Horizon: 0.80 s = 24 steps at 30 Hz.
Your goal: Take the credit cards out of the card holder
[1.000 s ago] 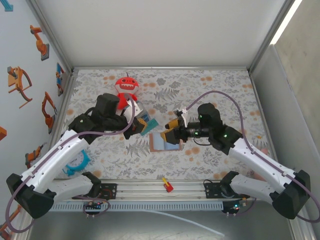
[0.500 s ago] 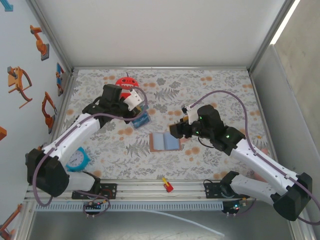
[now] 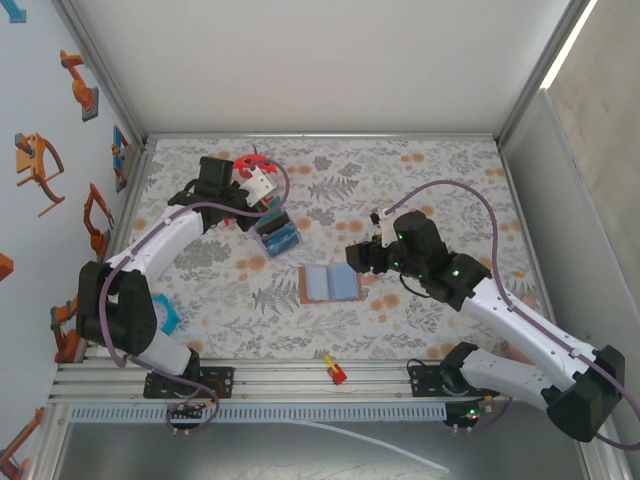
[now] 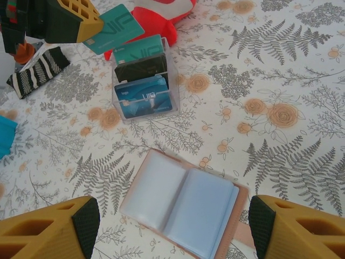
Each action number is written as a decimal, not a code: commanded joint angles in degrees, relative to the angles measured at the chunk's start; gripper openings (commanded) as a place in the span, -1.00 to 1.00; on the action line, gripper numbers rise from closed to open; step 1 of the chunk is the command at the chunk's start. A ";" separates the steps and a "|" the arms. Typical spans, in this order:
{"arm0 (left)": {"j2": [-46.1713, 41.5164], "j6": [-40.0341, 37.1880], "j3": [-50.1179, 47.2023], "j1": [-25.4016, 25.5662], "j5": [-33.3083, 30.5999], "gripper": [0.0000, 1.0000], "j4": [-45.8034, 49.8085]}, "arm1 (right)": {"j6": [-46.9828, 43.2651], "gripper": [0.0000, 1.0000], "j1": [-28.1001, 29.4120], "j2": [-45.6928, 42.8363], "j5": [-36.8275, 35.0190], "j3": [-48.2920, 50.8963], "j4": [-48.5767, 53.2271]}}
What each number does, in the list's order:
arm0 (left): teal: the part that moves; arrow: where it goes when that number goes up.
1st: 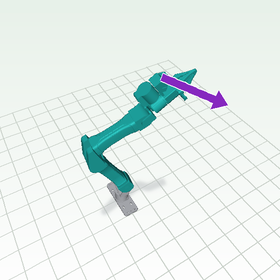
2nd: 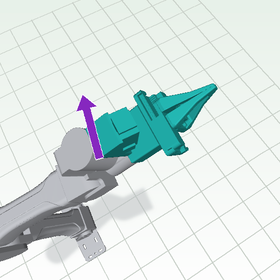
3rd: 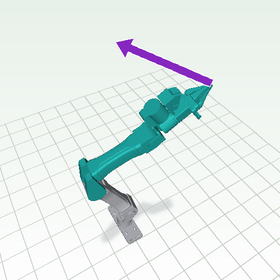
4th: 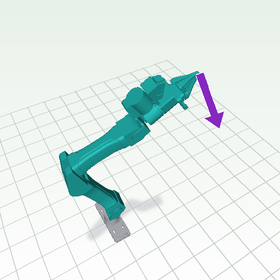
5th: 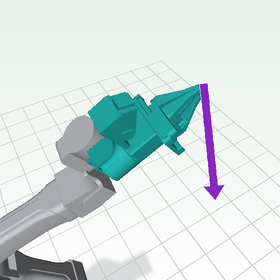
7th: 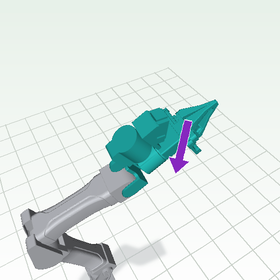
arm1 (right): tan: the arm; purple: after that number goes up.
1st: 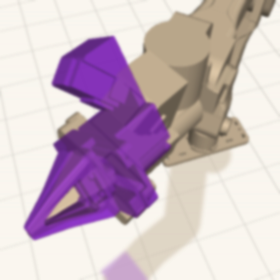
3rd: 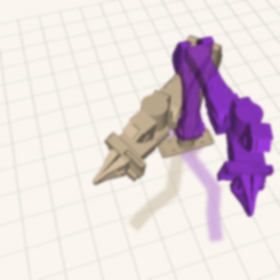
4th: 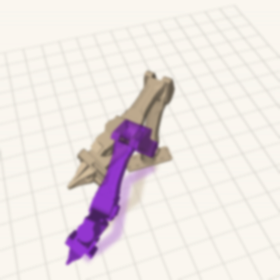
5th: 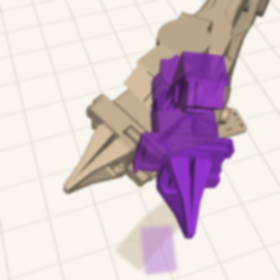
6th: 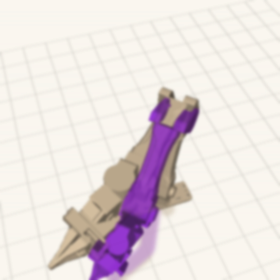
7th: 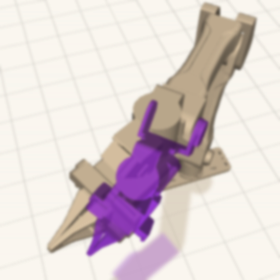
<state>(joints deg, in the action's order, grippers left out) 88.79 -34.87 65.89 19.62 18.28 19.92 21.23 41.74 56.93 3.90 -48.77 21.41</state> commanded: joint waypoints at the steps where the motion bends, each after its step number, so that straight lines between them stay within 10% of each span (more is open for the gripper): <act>1: 1.46 -2.46 1.31 -0.60 2.96 -1.00 -1.70 | 1.20 0.46 0.01 -1.20 -1.96 -2.03 0.77; 24: 10.76 -4.96 5.50 -3.01 2.81 -1.00 -1.07 | 1.69 0.46 0.01 -0.59 -1.77 -2.54 0.90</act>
<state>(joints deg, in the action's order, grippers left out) 98.39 -37.93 69.58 16.93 19.35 17.63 22.33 41.74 56.75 2.90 -49.17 22.15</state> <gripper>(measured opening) 0.051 0.728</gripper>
